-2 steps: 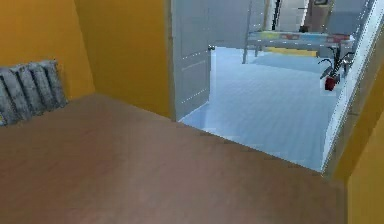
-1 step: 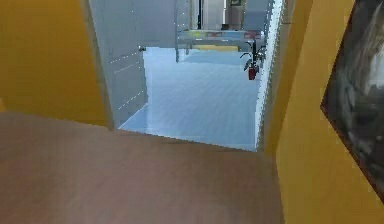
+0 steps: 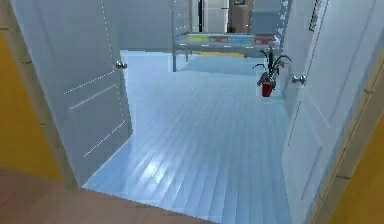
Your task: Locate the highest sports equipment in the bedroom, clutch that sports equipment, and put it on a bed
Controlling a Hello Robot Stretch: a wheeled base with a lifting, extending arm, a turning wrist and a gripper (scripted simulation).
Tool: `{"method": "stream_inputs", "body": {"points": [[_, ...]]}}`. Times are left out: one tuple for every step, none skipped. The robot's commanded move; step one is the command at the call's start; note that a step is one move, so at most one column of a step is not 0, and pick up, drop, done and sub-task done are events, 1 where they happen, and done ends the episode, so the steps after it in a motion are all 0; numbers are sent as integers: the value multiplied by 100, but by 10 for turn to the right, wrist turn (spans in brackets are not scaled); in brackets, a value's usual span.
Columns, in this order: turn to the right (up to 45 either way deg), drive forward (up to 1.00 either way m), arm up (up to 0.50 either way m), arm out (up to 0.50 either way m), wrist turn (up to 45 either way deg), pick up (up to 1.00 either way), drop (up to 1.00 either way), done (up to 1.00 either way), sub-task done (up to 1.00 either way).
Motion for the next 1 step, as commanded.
{"method": "stream_inputs", "body": {"points": [[0,100,0,0,0,0,0,0,0]]}}
